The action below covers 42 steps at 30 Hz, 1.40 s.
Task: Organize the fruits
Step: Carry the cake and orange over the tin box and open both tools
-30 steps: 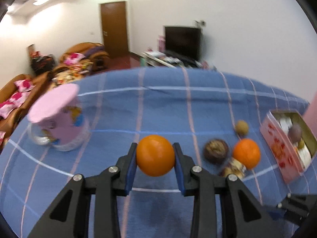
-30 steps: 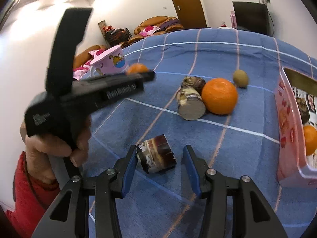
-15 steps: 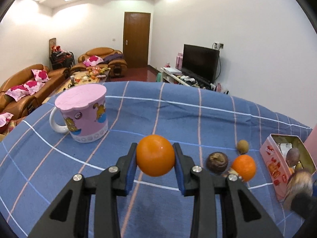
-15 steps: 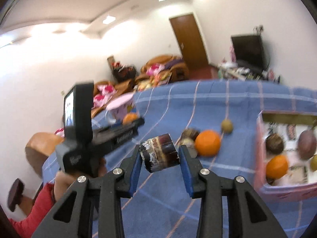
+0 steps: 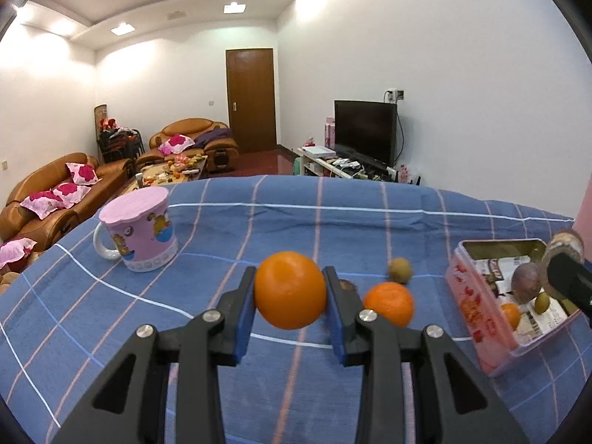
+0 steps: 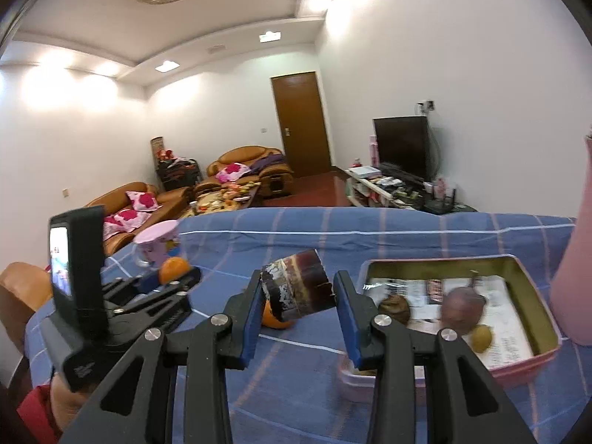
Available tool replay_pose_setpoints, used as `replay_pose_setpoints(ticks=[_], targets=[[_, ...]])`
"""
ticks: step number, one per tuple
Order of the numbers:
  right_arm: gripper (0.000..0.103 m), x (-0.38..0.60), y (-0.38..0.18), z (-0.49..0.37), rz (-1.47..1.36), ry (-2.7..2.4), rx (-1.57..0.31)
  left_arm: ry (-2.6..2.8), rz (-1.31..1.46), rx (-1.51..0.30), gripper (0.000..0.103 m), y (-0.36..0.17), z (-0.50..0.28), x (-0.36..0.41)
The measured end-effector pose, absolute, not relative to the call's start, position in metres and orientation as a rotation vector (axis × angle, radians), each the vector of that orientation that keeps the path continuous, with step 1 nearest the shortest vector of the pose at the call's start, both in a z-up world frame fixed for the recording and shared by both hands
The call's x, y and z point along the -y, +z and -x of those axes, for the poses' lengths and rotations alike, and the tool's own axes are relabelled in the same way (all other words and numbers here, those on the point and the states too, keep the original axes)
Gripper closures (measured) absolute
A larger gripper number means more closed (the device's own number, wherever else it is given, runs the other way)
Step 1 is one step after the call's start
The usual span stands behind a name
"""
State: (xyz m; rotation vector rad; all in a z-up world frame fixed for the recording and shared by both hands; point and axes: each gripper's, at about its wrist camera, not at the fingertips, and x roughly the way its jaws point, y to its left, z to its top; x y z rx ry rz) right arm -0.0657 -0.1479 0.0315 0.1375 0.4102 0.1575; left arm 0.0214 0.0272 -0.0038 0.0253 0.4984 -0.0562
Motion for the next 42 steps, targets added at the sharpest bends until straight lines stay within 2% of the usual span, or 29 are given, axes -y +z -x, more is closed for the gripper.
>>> replay_pose_setpoints(ticks=[27,42], targets=[[0.064,0.279,0.038,0.098,-0.148,-0.113,-0.371,-0.271,-0.08,-0.475,0.067,0.006,-0.007,0.101],[0.064,0.311,0.014,0.074,-0.122,-0.144,-0.522,-0.342,-0.192,-0.534,0.067,-0.005,-0.016,0.183]])
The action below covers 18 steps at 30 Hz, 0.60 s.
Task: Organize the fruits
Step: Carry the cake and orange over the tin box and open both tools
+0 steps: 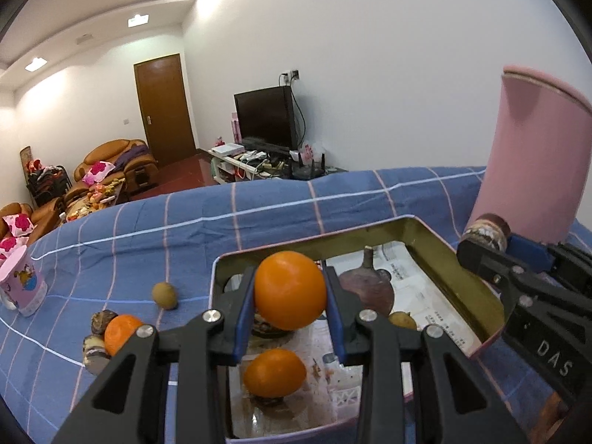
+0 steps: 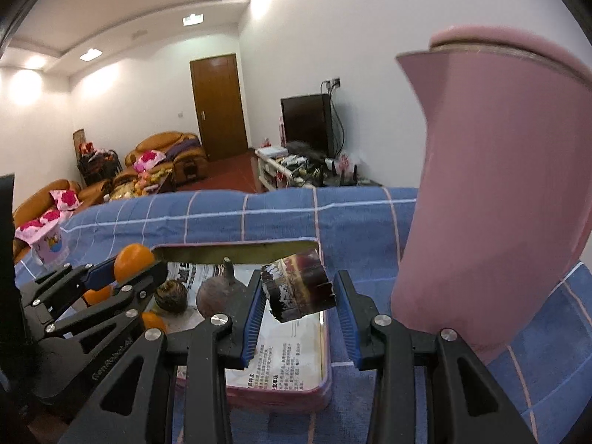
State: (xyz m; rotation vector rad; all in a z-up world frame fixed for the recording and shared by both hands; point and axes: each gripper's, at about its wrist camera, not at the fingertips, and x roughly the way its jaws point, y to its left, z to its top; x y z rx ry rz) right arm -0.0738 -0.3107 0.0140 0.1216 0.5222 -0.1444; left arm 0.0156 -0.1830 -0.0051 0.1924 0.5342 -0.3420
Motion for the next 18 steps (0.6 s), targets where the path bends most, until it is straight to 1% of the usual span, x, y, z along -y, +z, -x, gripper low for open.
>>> replay_pose_setpoints(ticks=[10,18], targets=[[0.063,0.309,0.004,0.061,-0.132,-0.09,-0.592,-0.347,-0.227,-0.602,0.067,-0.013,-0.025,0.194],[0.063,0.308,0.0,0.059,-0.156,-0.054,-0.602,-0.346,-0.225,-0.62,0.066,-0.015,-0.026,0.191]])
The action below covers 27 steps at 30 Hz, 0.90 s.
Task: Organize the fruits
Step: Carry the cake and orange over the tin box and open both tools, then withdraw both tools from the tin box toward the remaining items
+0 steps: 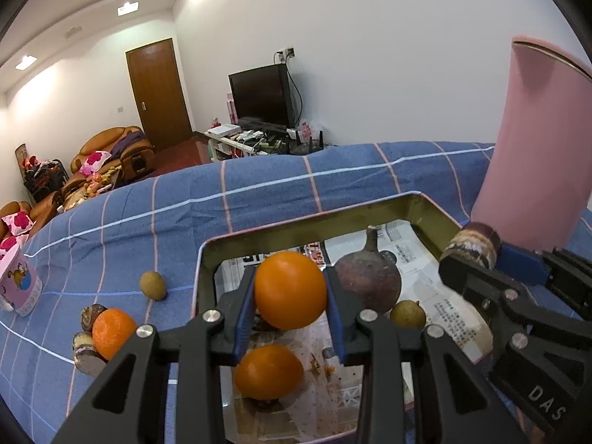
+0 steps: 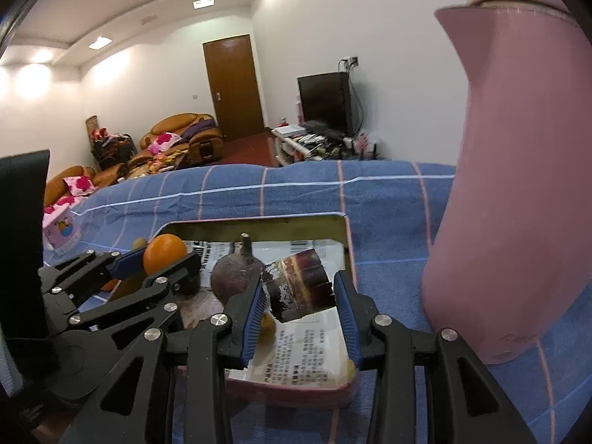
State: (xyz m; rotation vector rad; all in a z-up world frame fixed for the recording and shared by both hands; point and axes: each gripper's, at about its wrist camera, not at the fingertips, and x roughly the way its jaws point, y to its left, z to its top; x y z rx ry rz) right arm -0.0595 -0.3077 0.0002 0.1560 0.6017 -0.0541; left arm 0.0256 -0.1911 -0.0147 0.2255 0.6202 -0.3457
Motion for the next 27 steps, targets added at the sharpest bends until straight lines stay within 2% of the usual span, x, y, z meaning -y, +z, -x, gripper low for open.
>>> replay_pose_setpoints(ticks=[5,6,7,8,9,11,12,13,14,15,18,20,27], targets=[[0.062,0.305,-0.001,0.056,-0.177,-0.028,-0.619,-0.341,-0.226,-0.625,0.064,-0.015,-0.028,0.192],[0.06,0.306,-0.001,0.057,-0.183,-0.031,-0.612,-0.339,-0.227,-0.624,0.064,-0.015,-0.028,0.192],[0.051,0.307,-0.001,0.057,-0.189,-0.032,-0.609,-0.335,-0.227,-0.622,0.064,-0.015,-0.028,0.192],[0.047,0.308,0.0,0.059,-0.198,-0.042,-0.601,-0.332,-0.226,-0.617,0.064,-0.014,-0.028,0.192],[0.046,0.309,0.002,0.06,-0.205,-0.045,-0.591,-0.329,-0.23,-0.61,0.06,-0.014,-0.027,0.193],[0.044,0.312,0.007,0.066,-0.222,-0.042,-0.555,-0.315,-0.237,-0.591,0.042,-0.013,-0.024,0.193],[0.042,0.312,0.011,0.07,-0.223,-0.049,-0.528,-0.301,-0.235,-0.568,0.027,-0.011,-0.021,0.192],[0.036,0.313,0.014,0.073,-0.219,-0.06,-0.51,-0.294,-0.23,-0.55,0.015,-0.009,-0.018,0.19],[0.029,0.313,0.018,0.077,-0.207,-0.086,-0.479,-0.284,-0.217,-0.509,0.01,-0.005,-0.013,0.187],[0.027,0.313,0.021,0.08,-0.198,-0.107,-0.461,-0.276,-0.207,-0.478,0.002,-0.001,-0.01,0.185],[0.021,0.313,0.029,0.091,-0.173,-0.195,-0.384,-0.264,-0.195,-0.408,0.0,0.006,-0.001,0.179],[0.012,0.314,0.033,0.099,-0.162,-0.259,-0.314,-0.267,-0.196,-0.403,0.0,0.008,0.0,0.178],[0.011,0.31,0.035,0.109,-0.125,-0.319,-0.199,-0.231,-0.198,-0.4,0.0,0.007,-0.001,0.167]])
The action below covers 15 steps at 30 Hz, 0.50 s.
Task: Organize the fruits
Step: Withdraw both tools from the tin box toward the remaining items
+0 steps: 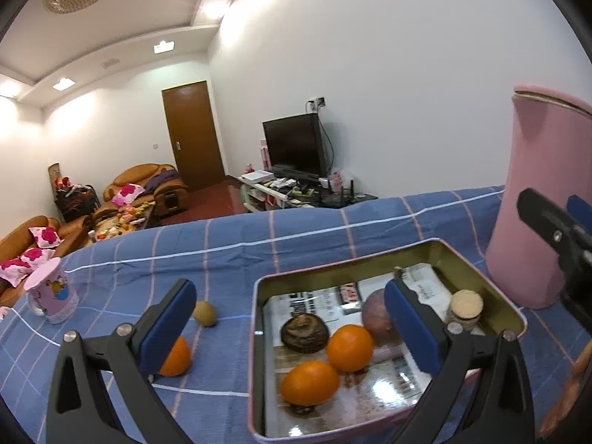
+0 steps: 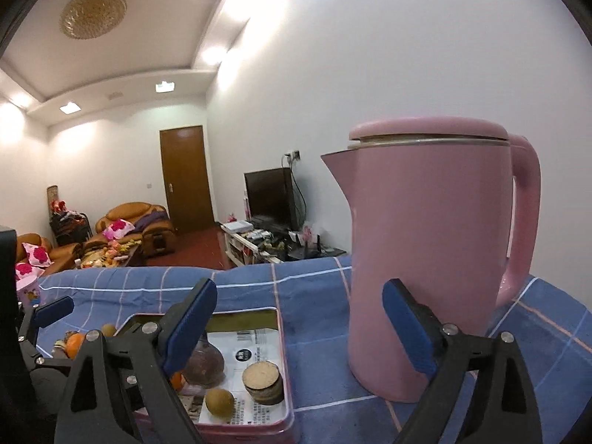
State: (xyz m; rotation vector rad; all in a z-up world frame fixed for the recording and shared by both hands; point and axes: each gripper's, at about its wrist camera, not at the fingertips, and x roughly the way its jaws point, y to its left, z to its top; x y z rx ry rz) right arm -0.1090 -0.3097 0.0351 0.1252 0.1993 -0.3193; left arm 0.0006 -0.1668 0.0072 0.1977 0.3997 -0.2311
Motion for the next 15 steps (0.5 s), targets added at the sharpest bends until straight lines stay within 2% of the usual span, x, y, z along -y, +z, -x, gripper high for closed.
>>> replay_pose_setpoints(ticks=[15], targets=[[0.011,0.309,0.03,0.115,-0.18,-0.35,-0.26,-0.217,-0.2,-0.373,0.0,0.006,0.014,0.144]])
